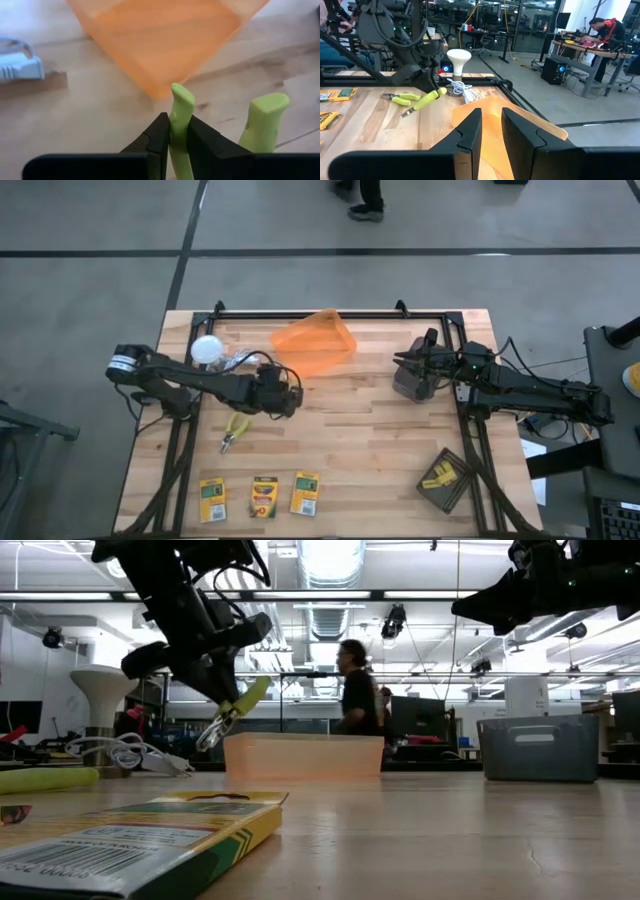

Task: Pick & Place School Supplies
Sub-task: Put the yellow hole puncher into the orange bin

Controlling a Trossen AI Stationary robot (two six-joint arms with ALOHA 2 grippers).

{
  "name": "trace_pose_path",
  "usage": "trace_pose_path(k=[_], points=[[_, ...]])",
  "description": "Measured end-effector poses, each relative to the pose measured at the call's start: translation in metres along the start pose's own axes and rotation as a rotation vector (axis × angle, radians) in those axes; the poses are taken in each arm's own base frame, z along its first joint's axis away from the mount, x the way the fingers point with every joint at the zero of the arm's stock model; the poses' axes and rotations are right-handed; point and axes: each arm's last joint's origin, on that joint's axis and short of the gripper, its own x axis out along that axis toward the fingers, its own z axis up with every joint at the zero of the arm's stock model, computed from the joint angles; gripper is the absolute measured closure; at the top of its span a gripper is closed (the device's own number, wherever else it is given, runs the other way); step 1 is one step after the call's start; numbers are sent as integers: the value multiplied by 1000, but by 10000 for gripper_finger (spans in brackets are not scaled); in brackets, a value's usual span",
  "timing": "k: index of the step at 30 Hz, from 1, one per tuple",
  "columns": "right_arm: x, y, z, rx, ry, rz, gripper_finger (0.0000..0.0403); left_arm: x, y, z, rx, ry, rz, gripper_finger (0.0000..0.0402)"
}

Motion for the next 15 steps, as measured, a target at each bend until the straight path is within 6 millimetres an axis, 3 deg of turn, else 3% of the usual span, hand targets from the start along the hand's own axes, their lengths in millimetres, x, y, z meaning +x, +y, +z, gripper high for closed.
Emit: trace_pose_path(k=[15], points=[[0, 0, 0, 0, 0, 0, 335, -17, -24, 30, 52, -197, -38, 348]])
